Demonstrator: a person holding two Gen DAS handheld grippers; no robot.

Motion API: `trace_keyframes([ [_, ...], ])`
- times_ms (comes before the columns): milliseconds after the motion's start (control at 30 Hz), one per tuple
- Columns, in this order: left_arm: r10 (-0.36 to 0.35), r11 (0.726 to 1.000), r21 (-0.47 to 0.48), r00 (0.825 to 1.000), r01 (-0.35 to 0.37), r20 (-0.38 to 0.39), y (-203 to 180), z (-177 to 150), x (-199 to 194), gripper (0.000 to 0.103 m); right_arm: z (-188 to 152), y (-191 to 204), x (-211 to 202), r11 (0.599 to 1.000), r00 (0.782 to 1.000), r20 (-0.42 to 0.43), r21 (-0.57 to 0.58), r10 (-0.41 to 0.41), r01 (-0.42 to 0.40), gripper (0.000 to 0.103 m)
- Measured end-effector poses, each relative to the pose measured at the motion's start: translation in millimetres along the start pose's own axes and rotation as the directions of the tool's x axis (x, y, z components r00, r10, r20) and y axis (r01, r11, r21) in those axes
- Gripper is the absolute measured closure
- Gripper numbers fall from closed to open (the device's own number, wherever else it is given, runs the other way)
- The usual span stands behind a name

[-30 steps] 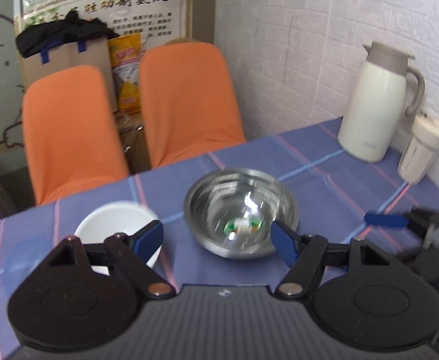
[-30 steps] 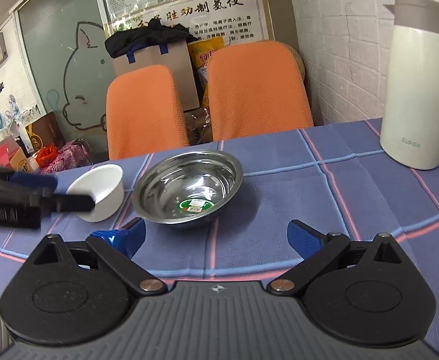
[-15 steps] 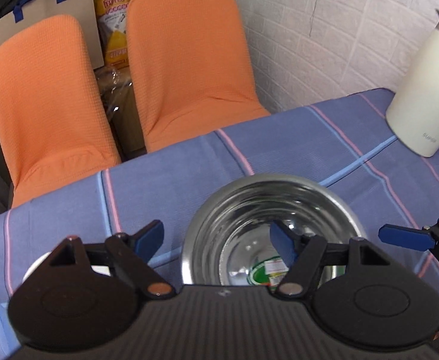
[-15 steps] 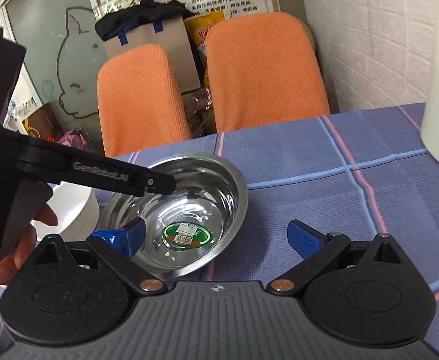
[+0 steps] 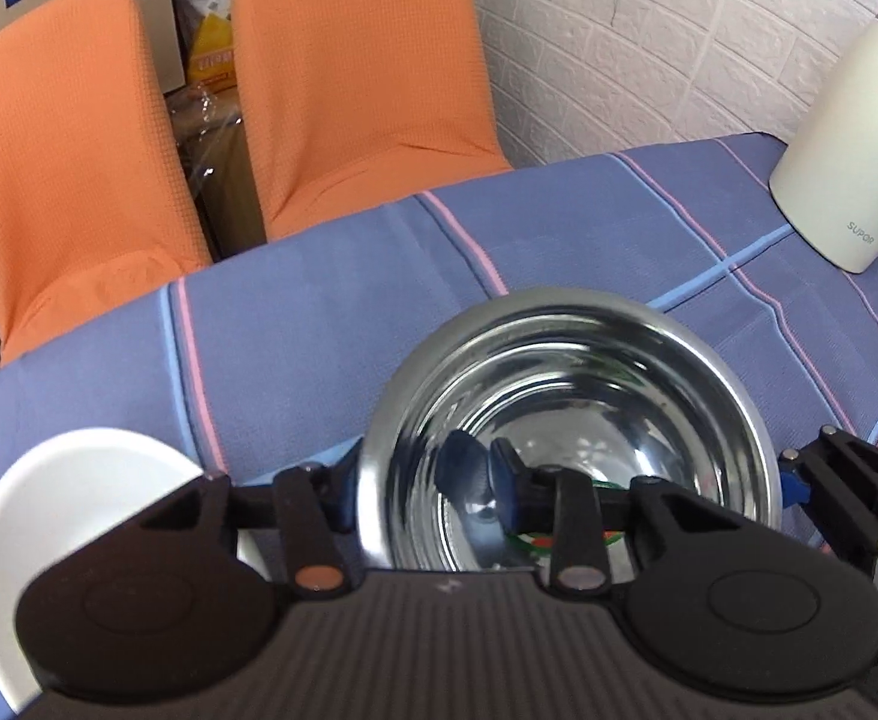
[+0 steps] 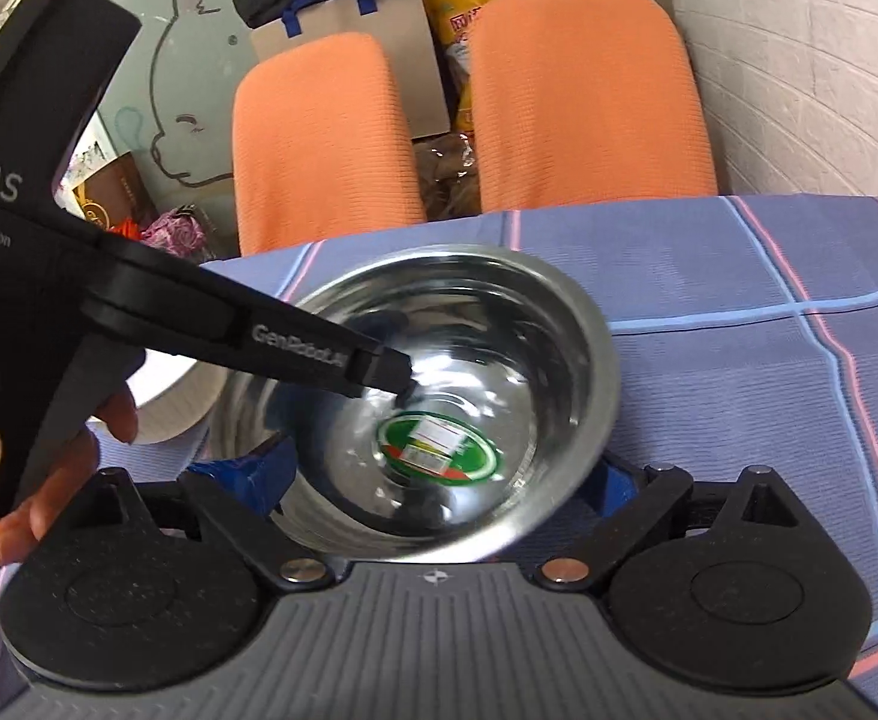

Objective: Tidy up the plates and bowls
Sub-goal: 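Move the left gripper to the steel bowl and grasp its rim, then carry the steel bowl onto the plate stack and open the left gripper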

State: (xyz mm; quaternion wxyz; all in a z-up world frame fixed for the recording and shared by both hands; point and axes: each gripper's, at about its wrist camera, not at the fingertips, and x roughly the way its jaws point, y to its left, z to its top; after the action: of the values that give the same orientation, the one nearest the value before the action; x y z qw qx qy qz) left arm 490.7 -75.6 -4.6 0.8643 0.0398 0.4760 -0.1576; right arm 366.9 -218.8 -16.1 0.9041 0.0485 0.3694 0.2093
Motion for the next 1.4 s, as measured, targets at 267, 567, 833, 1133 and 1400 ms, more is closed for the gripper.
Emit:
trace_keyframes([
  [267,-0.020,1.000,-0.004,1.000,0.021,0.019,-4,-6,-22,0.071,-5,21,-20,0.999,1.000,0.000,-0.038,-0.027,0.027,0.017],
  [567,-0.039,0.999,0.023,0.999,0.039,-0.010,-44,-65,-74,0.071,-32,42,-72,0.999,0.999,-0.006,-0.003,-0.041,0.041,0.017],
  [833,-0.068,0.996,0.055,0.996,0.071,-0.055,-70,-148,-111,0.071,-96,70,-124,0.999,0.998,-0.045,0.040,-0.036,0.037,0.016],
  [1133,-0.073,0.995,0.058,0.996,0.076,-0.049,-75,-194,-135,0.069,-132,89,-146,0.999,0.998,-0.059,0.045,-0.021,0.024,0.016],
  [1400,-0.055,0.995,0.079,0.997,0.059,-0.054,-78,-211,-137,0.064,-148,96,-149,0.999,0.998,-0.067,0.046,0.017,-0.014,0.016],
])
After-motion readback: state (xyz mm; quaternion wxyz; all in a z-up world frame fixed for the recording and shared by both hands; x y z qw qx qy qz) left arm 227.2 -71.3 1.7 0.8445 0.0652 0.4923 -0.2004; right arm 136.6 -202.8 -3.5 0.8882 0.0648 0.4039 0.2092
